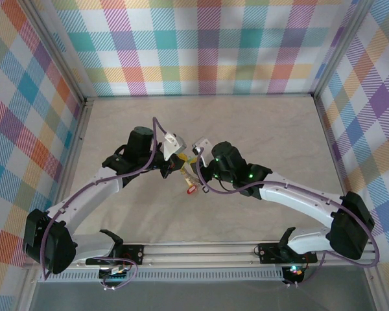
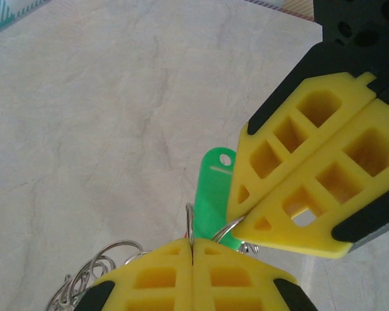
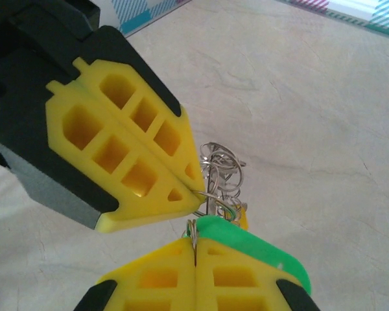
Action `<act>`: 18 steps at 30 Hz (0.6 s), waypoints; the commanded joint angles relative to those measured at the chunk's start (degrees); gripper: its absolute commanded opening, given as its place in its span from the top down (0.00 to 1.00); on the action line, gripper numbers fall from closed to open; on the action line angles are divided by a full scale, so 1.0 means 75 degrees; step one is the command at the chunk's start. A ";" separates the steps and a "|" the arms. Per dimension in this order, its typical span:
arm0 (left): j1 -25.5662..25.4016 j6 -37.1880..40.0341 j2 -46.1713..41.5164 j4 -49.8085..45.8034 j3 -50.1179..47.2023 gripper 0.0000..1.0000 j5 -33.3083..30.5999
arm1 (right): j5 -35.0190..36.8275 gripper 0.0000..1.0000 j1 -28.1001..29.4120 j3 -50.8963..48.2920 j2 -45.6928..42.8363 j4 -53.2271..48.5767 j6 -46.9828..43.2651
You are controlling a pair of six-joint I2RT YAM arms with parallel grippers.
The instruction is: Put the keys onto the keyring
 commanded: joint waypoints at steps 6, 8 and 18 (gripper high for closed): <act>-0.0184 -0.0057 -0.0002 0.0317 0.0049 1.00 0.0286 | 0.0494 1.00 0.0012 0.0406 0.0081 -0.0080 0.0211; -0.0201 -0.0050 0.0000 0.0290 0.0063 1.00 0.0269 | 0.0564 1.00 0.0012 0.0449 0.0104 -0.0104 0.0211; -0.0268 -0.0056 0.0042 0.0138 0.0121 1.00 0.0198 | 0.0693 1.00 0.0012 0.0656 0.0222 -0.0229 0.0181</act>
